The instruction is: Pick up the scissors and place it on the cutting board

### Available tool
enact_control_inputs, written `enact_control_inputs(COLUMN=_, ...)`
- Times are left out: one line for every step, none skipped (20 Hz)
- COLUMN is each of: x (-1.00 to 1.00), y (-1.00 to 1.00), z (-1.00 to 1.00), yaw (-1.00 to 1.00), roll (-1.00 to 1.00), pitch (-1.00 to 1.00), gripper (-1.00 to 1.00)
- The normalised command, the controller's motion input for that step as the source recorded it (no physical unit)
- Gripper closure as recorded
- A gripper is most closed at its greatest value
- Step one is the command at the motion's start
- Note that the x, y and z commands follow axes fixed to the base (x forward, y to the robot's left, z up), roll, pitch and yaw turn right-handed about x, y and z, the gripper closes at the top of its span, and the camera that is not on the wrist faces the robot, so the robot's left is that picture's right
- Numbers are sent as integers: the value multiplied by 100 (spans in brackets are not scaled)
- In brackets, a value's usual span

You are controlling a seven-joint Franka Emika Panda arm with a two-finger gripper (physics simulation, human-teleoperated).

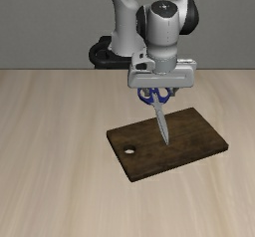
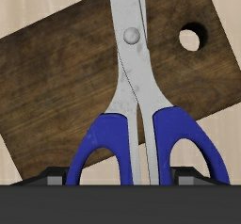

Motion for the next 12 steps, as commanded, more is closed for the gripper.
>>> enact_control_inputs(x=0, y=0, z=0, yaw=0, roll=0, pitch=0, gripper=-100)
enact_control_inputs(x=0, y=0, z=0, yaw=0, roll=0, pitch=0, gripper=-100)
enact_control_inputs(x=0, y=0, z=0, yaw=0, roll=0, pitch=0, gripper=-100)
enact_control_inputs(x=0, y=0, z=0, yaw=0, roll=0, pitch=0, gripper=-100)
enact_control_inputs(x=0, y=0, z=0, yaw=0, roll=0, pitch=0, gripper=-100)
enact_control_inputs(x=0, y=0, z=0, yaw=0, roll=0, pitch=0, gripper=-100)
enact_control_inputs(x=0, y=0, z=0, yaw=0, roll=0, pitch=0, gripper=-100)
enact_control_inputs(x=0, y=0, z=0, yaw=0, roll=0, pitch=0, gripper=-100)
enact_control_inputs(x=0, y=0, z=0, yaw=0, roll=0, pitch=0, gripper=-100)
enact_control_inputs(x=0, y=0, z=0, yaw=0, roll=0, pitch=0, gripper=-100)
enact_control_inputs(x=0, y=0, z=0, yaw=0, roll=0, pitch=0, gripper=-100)
enact_control_inputs(x=0, y=0, z=0, yaw=0, roll=0, pitch=0, gripper=-100)
